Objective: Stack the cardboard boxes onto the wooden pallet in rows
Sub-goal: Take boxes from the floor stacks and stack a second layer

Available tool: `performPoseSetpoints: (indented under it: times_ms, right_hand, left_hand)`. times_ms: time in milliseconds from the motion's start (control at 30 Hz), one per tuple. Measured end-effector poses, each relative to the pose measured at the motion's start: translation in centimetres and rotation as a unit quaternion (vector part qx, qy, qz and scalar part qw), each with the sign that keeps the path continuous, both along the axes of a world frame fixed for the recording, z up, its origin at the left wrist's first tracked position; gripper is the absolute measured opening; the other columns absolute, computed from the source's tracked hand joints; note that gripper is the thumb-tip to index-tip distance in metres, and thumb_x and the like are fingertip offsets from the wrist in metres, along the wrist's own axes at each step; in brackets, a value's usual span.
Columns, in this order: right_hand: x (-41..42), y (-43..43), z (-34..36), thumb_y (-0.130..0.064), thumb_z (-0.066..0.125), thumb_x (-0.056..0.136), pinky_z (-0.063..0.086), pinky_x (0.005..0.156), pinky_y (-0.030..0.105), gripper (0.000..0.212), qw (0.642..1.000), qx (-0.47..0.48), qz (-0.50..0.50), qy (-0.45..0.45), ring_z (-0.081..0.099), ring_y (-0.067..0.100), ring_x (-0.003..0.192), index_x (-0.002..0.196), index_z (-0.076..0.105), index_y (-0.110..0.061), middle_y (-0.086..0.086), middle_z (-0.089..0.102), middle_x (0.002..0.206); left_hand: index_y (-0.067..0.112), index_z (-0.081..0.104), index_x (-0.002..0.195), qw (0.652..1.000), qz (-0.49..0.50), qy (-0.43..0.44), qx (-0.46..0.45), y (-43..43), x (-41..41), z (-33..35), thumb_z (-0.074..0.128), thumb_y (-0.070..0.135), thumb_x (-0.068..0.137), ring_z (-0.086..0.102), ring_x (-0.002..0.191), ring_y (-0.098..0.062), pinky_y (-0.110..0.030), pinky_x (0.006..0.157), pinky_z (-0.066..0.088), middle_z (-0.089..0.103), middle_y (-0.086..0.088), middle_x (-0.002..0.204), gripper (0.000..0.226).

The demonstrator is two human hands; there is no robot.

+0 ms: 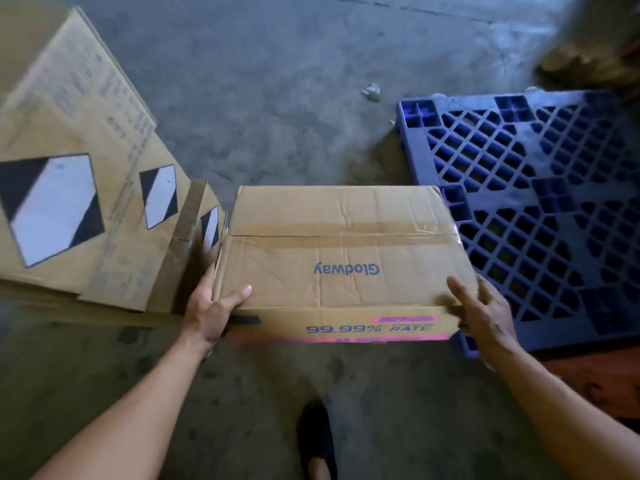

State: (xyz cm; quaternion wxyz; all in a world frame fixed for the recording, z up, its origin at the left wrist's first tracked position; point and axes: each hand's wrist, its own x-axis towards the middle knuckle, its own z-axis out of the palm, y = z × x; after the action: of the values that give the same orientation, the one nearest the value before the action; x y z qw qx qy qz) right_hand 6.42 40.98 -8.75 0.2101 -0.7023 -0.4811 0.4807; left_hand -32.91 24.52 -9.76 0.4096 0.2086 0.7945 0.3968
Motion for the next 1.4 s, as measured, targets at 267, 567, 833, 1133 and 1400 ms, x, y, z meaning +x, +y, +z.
performPoseSetpoints:
  times_ms: [267,567,833,1133,1400]
  right_hand:
    - [2.6,-2.6,10.5,-0.05,0.08,0.07,0.063,0.062,0.04,0.092,0.992,0.048,0.036,0.112,0.075,0.026,0.086,0.149,0.032,-0.05,0.004,0.054,0.135]
    - [12.2,-11.5,20.2,-0.037,0.078,0.083,0.056,0.085,0.064,0.078,0.961,0.117,0.169,0.187,0.065,0.033,0.104,0.15,0.039,-0.04,0.004,0.054,0.14]
    - [15.7,-23.9,27.2,-0.056,0.079,0.072,0.045,0.105,0.061,0.092,0.919,0.129,0.31,0.206,0.05,0.034,0.132,0.151,0.034,-0.041,0.003,0.046,0.151]
    - [12.7,-41.8,32.0,-0.068,0.072,0.073,0.059,0.086,0.052,0.074,0.849,0.109,0.477,0.2,0.066,0.031,0.106,0.134,0.054,-0.03,0.006,0.06,0.136]
    - [14.2,-63.8,31.5,-0.056,0.077,0.077,0.051,0.1,0.054,0.071,0.781,0.126,0.561,0.244,0.061,0.028,0.118,0.139,0.049,-0.039,-0.004,0.062,0.129]
  left_hand:
    - [0.029,0.046,0.147,0.987,0.085,0.01,0.134,-6.8,6.5,10.3,0.077,0.041,0.066,0.059,0.115,-0.011,-0.021,0.09,0.049,0.059,0.004,0.134,0.088]
    - [0.041,0.035,0.151,0.943,0.238,0.06,0.225,-24.4,22.5,19.3,0.082,0.039,0.064,0.051,0.128,-0.014,-0.028,0.101,0.042,0.048,0.007,0.146,0.099]
    - [0.043,0.033,0.151,0.895,0.37,0.096,0.229,-44.2,35.1,27.2,0.086,0.033,0.071,0.064,0.102,-0.002,-0.028,0.08,0.055,0.06,0.012,0.128,0.096]
    - [0.028,0.032,0.155,0.804,0.518,0.185,0.224,-65.6,44.7,32.6,0.081,0.008,0.08,0.038,0.141,-0.023,-0.026,0.104,0.035,0.035,-0.001,0.157,0.092]
    - [0.042,0.035,0.152,0.742,0.616,0.215,0.155,-88.9,55.4,31.6,0.085,0.029,0.076,0.038,0.139,-0.025,-0.044,0.109,0.04,0.035,0.005,0.158,0.092]
